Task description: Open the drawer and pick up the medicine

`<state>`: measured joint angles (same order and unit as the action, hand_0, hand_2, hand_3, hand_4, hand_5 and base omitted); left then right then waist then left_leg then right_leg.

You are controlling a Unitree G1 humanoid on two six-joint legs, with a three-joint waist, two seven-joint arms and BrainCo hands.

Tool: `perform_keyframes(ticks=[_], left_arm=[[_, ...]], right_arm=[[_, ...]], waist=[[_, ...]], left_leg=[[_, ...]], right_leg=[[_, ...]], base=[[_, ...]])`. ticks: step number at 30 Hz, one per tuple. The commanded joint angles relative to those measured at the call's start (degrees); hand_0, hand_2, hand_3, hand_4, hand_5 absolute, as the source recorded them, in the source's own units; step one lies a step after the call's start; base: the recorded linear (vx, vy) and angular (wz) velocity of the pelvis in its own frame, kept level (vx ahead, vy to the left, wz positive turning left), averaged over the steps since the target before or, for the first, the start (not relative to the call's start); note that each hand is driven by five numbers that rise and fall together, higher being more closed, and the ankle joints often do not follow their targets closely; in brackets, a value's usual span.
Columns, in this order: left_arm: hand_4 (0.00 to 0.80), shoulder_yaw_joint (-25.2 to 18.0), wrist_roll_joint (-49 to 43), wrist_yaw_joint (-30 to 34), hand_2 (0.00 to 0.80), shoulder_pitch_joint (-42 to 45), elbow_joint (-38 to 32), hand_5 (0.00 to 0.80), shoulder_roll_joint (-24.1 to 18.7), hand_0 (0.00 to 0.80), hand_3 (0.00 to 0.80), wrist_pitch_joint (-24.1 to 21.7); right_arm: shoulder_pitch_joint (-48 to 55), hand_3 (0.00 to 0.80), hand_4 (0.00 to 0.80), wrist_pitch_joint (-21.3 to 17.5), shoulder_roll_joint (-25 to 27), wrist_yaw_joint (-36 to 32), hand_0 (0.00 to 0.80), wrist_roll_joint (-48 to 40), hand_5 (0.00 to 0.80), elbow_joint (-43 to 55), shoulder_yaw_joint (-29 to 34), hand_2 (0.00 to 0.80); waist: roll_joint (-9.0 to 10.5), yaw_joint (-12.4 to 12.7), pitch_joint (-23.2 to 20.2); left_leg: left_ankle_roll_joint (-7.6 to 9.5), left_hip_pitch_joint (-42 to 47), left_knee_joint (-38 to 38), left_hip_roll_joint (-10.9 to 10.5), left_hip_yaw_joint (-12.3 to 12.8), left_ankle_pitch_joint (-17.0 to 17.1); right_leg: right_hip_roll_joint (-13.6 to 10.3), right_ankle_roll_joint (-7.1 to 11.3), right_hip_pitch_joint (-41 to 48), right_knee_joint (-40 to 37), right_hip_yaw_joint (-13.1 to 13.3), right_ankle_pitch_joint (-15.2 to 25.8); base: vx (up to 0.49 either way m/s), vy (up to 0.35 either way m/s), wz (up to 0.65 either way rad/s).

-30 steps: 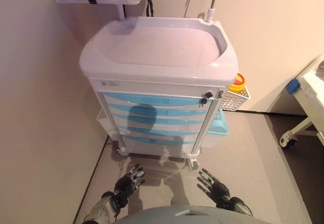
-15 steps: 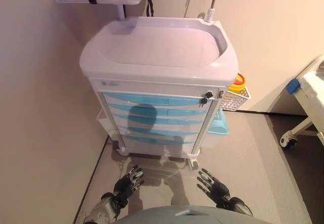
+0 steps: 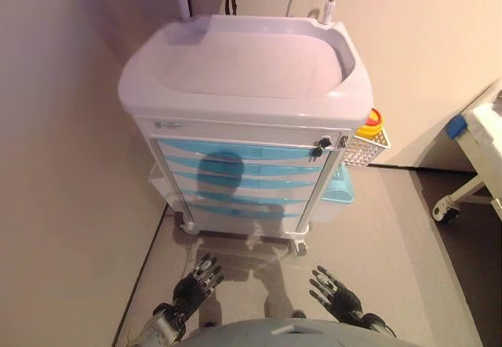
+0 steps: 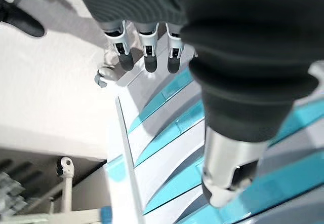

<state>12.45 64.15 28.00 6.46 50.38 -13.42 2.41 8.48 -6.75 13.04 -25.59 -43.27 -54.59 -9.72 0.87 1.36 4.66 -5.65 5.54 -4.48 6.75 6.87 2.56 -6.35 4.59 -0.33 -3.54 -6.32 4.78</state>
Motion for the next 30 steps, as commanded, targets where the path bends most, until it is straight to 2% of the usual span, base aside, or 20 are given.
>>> perform_keyframes(ticks=[1, 7, 11, 18, 22, 27, 30], left_arm=[[0.000, -2.2, 4.8, 3.4, 0.000, -5.9, -1.7, 0.000, 0.1, 0.000, 0.000, -0.8], [0.000, -1.6, 8.9, 4.6, 0.000, -7.6, -8.1, 0.000, -0.8, 0.000, 0.000, -1.9], [0.000, -1.6, 15.6, 6.5, 0.000, -8.3, -12.8, 0.000, -0.6, 0.000, 0.000, -1.6], [0.000, -1.9, 25.4, 6.1, 0.000, -12.1, -14.8, 0.000, 0.3, 0.000, 0.000, -1.8], [0.000, -2.3, 27.3, 5.0, 0.000, -15.3, -15.5, 0.000, 0.3, 0.000, 0.000, -3.5], [0.000, -3.6, 32.7, 7.0, 0.000, -18.6, -17.8, 0.000, 0.8, 0.000, 0.000, -4.2], [0.000, -4.4, 33.8, 6.1, 0.000, -20.5, -19.3, 0.000, 1.2, 0.000, 0.000, -4.8]], right_arm=[[-3.2, 0.000, 0.000, -4.0, 0.7, -1.6, 0.000, -2.6, 0.000, 7.6, 0.1, 0.000], [-2.7, 0.000, 0.000, -4.4, 1.6, 0.9, 0.000, -4.4, 0.000, 16.3, -0.6, 0.000], [-2.2, 0.000, 0.000, -3.7, 2.8, 1.4, 0.000, -4.3, 0.000, 20.8, -0.6, 0.000], [-2.9, 0.000, 0.000, -2.8, 3.1, 1.4, 0.000, -5.4, 0.000, 21.3, -1.4, 0.000], [-3.1, 0.000, 0.000, -1.9, 3.2, 1.2, 0.000, -5.6, 0.000, 21.2, -2.2, 0.000], [-3.1, 0.000, 0.000, -1.3, 3.0, 0.6, 0.000, -5.3, 0.000, 20.9, -2.6, 0.000], [-3.3, 0.000, 0.000, -1.4, 2.6, 0.6, 0.000, -5.3, 0.000, 20.6, -3.2, 0.000]], waist=[[2.02, -0.8, 7.4], [2.09, -1.4, 13.3], [2.64, -2.0, 16.1], [4.50, -2.8, 18.4], [5.61, -3.5, 19.0], [6.50, -4.1, 19.5], [7.06, -4.2, 19.8]], left_leg=[[4.32, -8.9, 11.2, -2.3, -2.4, -2.4], [4.82, -17.8, 17.0, -2.7, -3.2, -2.5], [5.40, -23.7, 21.2, -3.4, -4.1, -2.9], [5.74, -28.9, 25.2, -3.4, -4.7, -3.6], [5.76, -30.4, 26.8, -2.9, -4.6, -3.8], [5.71, -30.9, 27.7, -2.4, -4.3, -4.0], [5.66, -31.2, 28.2, -2.1, -4.2, -4.2]], right_leg=[[-3.6, 1.11, -3.6, 11.6, -1.5, -3.1], [-3.2, 0.90, -12.4, 17.3, 0.1, -3.3], [-2.9, 1.07, -18.3, 21.3, 1.1, -3.2], [-1.8, 1.16, -23.1, 24.0, 2.8, -2.7], [-1.1, 1.27, -24.1, 24.4, 3.5, -2.3], [-0.8, 1.42, -24.0, 24.2, 3.7, -2.1], [-0.7, 1.45, -23.9, 24.2, 3.7, -2.2]], base=[[-0.157, 0.014, -0.06], [-0.133, 0.015, 0.01], [-0.093, 0.017, 0.04], [-0.018, -0.014, -0.07], [-0.005, -0.023, 0.04], [0.007, -0.014, -0.04], [0.007, -0.030, -0.09]])
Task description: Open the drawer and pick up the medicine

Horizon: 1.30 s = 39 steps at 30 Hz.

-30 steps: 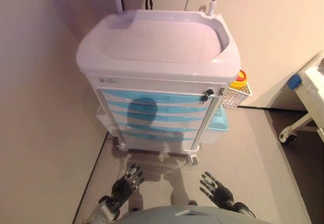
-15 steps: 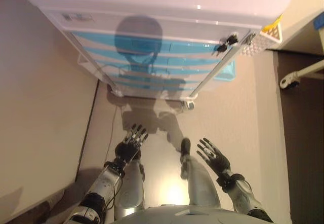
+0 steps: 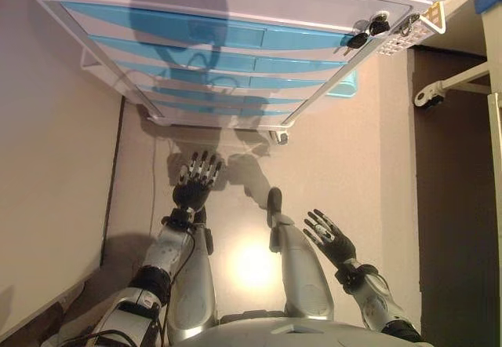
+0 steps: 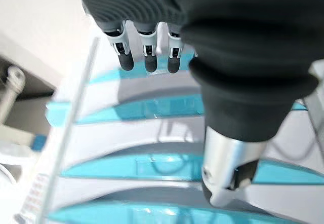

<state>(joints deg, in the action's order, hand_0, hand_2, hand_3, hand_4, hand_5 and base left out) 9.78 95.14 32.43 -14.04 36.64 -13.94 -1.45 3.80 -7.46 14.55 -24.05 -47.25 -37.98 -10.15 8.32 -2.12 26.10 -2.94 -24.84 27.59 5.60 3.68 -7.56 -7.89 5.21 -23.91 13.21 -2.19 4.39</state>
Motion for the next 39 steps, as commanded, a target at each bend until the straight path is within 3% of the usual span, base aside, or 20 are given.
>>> perform_keyframes(ticks=[1, 8, 14, 27, 35, 39], left_arm=[[0.000, -1.8, 3.3, 1.2, 0.000, -0.7, -6.1, 0.000, 1.8, 0.000, 0.000, -1.3], [0.000, -4.4, 6.4, -3.1, 0.000, -9.6, -5.5, 0.000, -2.1, 0.000, 0.000, -1.9], [0.000, -6.3, 7.9, -8.3, 0.000, -19.4, 1.5, 0.000, -7.1, 0.000, 0.000, -0.8], [0.000, -4.9, 6.0, -15.2, 0.000, -32.1, 12.3, 0.000, -12.8, 0.000, 0.000, -1.5], [0.000, -4.0, 5.5, -15.4, 0.000, -34.3, 14.4, 0.000, -13.4, 0.000, 0.000, -1.6], [0.000, -4.3, 6.6, -11.0, 0.000, -35.0, 14.4, 0.000, -13.5, 0.000, 0.000, -1.6]], right_arm=[[1.3, 0.000, 0.000, -0.6, 0.9, -0.9, 0.000, -1.3, 0.000, 4.0, -2.9, 0.000], [0.1, 0.000, 0.000, -0.2, 0.7, -0.3, 0.000, -1.8, 0.000, 4.1, -5.0, 0.000], [-0.7, 0.000, 0.000, -0.7, 0.7, -0.8, 0.000, -3.0, 0.000, 2.8, -7.0, 0.000], [-2.2, 0.000, 0.000, -2.5, 0.4, -0.8, 0.000, -5.4, 0.000, 1.3, -10.2, 0.000], [-2.7, 0.000, 0.000, -3.3, 0.5, -0.7, 0.000, -6.0, 0.000, 1.0, -10.7, 0.000], [-2.9, 0.000, 0.000, -3.7, 0.5, -0.8, 0.000, -6.3, 0.000, 0.7, -10.8, 0.000]], waist=[[-0.23, -0.8, -1.6], [1.16, -1.8, -1.4], [2.46, -3.2, -1.4], [3.85, -4.7, -0.6], [3.89, -5.0, 0.3], [4.07, -5.0, 0.5]], left_leg=[[2.94, -0.9, -3.8, -0.9, -1.1, 5.8], [2.65, -1.1, -3.2, -0.1, -0.6, 5.5], [2.26, -1.6, -2.4, 0.9, 0.3, 4.9], [1.84, -1.9, -2.5, 1.8, 1.5, 4.3], [1.77, -1.5, -3.0, 1.7, 1.6, 4.1], [1.70, -1.1, -3.4, 1.7, 1.7, 4.1]], right_leg=[[0.9, 0.83, -0.2, 7.4, -0.5, -1.8], [1.4, 0.72, 0.6, 6.4, -0.4, -1.7], [2.0, 0.54, 1.1, 5.4, -0.4, -1.7], [2.7, 0.29, 1.8, 3.7, -1.2, -1.7], [2.8, 0.07, 2.1, 3.2, -1.1, -1.8], [2.9, -0.02, 2.2, 3.0, -1.3, -1.9]], base=[[0.012, -0.036, -0.05], [0.005, -0.029, -0.01], [-0.011, -0.038, -0.02], [-0.014, -0.020, -0.02], [0.000, 0.000, 0.00], [0.000, 0.000, 0.00]])
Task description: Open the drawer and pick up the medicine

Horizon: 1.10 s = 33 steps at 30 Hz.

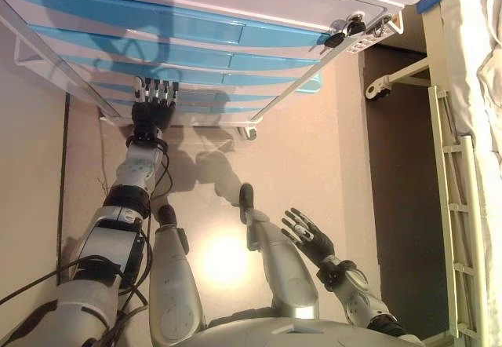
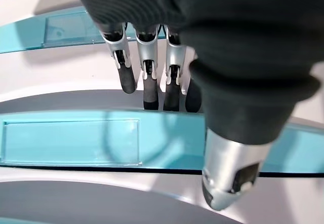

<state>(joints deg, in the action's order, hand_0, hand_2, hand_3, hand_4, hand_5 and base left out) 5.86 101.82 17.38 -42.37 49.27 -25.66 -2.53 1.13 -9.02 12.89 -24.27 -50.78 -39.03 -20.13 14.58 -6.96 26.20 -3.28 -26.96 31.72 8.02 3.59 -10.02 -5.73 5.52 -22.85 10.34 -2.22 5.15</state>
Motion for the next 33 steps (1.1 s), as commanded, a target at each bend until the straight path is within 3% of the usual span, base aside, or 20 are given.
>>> perform_keyframes(ticks=[1, 5, 8, 9, 10, 11, 19, 33], left_arm=[[0.000, -0.5, 0.4, 6.4, 0.000, -6.9, 1.4, 0.000, -1.9, 0.000, 0.000, -0.6], [0.000, -0.2, -1.1, 13.1, 0.000, -6.4, -2.3, 0.000, -1.3, 0.000, 0.000, -2.0], [0.000, 0.0, -2.5, 14.3, 0.000, -6.1, -5.4, 0.000, -1.0, 0.000, 0.000, -3.1], [0.053, 0.3, -3.3, 14.8, 0.053, -6.2, -6.9, 0.053, -0.9, 0.053, 0.053, -3.5], [0.508, 0.3, -4.1, 14.7, 0.508, -6.2, -7.8, 0.508, -0.9, 0.508, 0.508, -3.7], [0.800, 0.4, -4.8, 14.6, 0.800, -6.3, -8.7, 0.800, -0.8, 0.800, 0.800, -4.3], [0.800, 1.2, -7.1, 15.6, 0.800, -6.1, -12.6, 0.800, -0.2, 0.800, 0.800, -5.9], [0.800, 0.7, -7.9, 18.0, 0.800, -3.8, -12.8, 0.800, -0.8, 0.800, 0.800, -6.0]], right_arm=[[-0.1, 0.000, 0.000, -2.1, 2.2, -0.6, 0.000, -3.0, 0.000, 1.9, -0.9, 0.000], [0.5, 0.000, 0.000, -2.0, 2.0, -0.6, 0.000, -2.8, 0.000, 2.4, -0.9, 0.000], [0.9, 0.000, 0.000, -1.8, 1.9, -0.5, 0.000, -2.3, 0.000, 2.6, -0.7, 0.000], [1.0, 0.000, 0.000, -1.7, 1.7, -0.3, 0.000, -2.1, 0.000, 2.8, -0.6, 0.000], [1.0, 0.000, 0.000, -1.6, 1.7, -0.2, 0.000, -1.9, 0.000, 3.0, -0.5, 0.000], [1.0, 0.000, 0.000, -1.7, 1.7, -0.2, 0.000, -1.7, 0.000, 3.1, -0.4, 0.000], [0.9, 0.000, 0.000, -1.7, 1.8, 0.4, 0.000, -0.8, 0.000, 3.1, 0.1, 0.000], [1.7, 0.000, 0.000, -1.9, 2.2, 0.4, 0.000, 0.2, 0.000, 2.7, 1.1, 0.000]], waist=[[-2.09, -0.1, 0.4], [-1.87, 0.1, 0.5], [-1.95, 0.3, 0.6], [-2.04, 0.3, 0.6], [-2.10, 0.4, 0.6], [-2.19, 0.4, 0.7], [-2.88, 0.8, 0.8], [-3.86, 1.0, 0.5]], left_leg=[[2.05, 1.0, -7.5, -0.7, 1.8, 6.4], [2.08, 1.2, -7.7, -0.8, 1.6, 6.4], [2.20, 1.5, -8.0, -1.0, 1.5, 6.3], [2.24, 1.8, -8.2, -1.0, 1.4, 6.4], [2.24, 1.8, -8.3, -1.1, 1.4, 6.4], [2.29, 1.9, -8.3, -1.1, 1.4, 6.4], [2.18, 2.2, -8.7, -1.4, 1.5, 6.7], [1.99, 3.5, -9.5, -1.6, 1.6, 7.2]], right_leg=[[0.7, -0.37, 1.2, 5.8, -1.3, -2.7], [0.8, -0.56, 1.4, 5.7, -1.3, -2.6], [0.8, -0.63, 1.5, 5.7, -1.3, -2.6], [0.8, -0.64, 1.5, 5.8, -1.4, -2.6], [0.7, -0.64, 1.5, 5.9, -1.4, -2.6], [0.6, -0.65, 1.5, 6.0, -1.5, -2.6], [0.2, -0.91, 1.6, 6.2, -2.0, -2.7], [-0.4, -1.22, 2.1, 6.4, -2.5, -3.0]], base=[[0.000, 0.000, 0.00], [0.000, 0.000, 0.00], [0.000, 0.000, 0.00], [0.000, 0.000, 0.00], [0.000, 0.000, 0.00], [0.000, 0.000, 0.00], [0.000, 0.000, 0.00], [0.000, 0.001, 0.00]])
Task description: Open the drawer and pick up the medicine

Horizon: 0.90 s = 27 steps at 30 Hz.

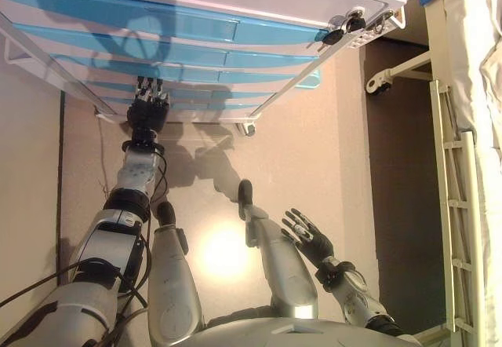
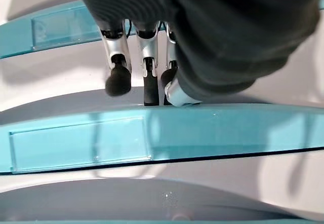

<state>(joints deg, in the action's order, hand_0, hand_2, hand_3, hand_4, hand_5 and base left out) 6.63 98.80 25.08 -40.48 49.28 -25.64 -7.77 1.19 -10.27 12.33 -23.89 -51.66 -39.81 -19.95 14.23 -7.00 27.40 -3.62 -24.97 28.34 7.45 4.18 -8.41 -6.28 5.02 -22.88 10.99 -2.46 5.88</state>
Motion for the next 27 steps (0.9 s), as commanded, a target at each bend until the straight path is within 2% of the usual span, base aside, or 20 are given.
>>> perform_keyframes(ticks=[1, 13, 27], left_arm=[[0.800, -0.2, -5.1, 10.7, 0.800, -5.2, -13.0, 0.800, -0.6, 0.800, 0.800, -0.6], [0.800, -0.9, -8.1, 13.8, 0.800, 7.8, -17.1, 0.800, 3.9, 0.800, 0.800, -0.8], [0.800, -0.8, -7.6, 17.4, 0.800, 21.6, -14.0, 0.800, 6.8, 0.800, 0.800, -0.6]], right_arm=[[1.7, 0.000, 0.000, -0.6, 2.7, 0.2, 0.000, 1.2, 0.000, 3.6, 1.0, 0.000], [3.0, 0.000, 0.000, -0.2, 2.5, 1.2, 0.000, 2.7, 0.000, 5.4, 3.8, 0.000], [4.9, 0.000, 0.000, 0.1, 3.7, 0.3, 0.000, 3.7, 0.000, 6.0, 7.2, 0.000]], waist=[[-3.62, 1.2, -0.7], [-5.17, 2.8, -0.2], [-6.70, 4.3, -0.3]], left_leg=[[2.34, 1.5, -6.2, -1.1, 1.0, 5.6], [2.44, 2.5, -7.2, -2.2, 0.0, 6.3], [2.53, 3.7, -7.9, -2.8, -0.6, 7.2]], right_leg=[[0.1, -0.73, 2.1, 5.8, -2.3, -3.7], [-0.3, -0.82, 2.8, 5.9, -3.0, -3.9], [-0.5, -0.97, 3.6, 6.7, -3.7, -4.4]], base=[[0.000, 0.000, 0.00], [0.003, 0.005, 0.02], [0.000, 0.005, 0.01]])
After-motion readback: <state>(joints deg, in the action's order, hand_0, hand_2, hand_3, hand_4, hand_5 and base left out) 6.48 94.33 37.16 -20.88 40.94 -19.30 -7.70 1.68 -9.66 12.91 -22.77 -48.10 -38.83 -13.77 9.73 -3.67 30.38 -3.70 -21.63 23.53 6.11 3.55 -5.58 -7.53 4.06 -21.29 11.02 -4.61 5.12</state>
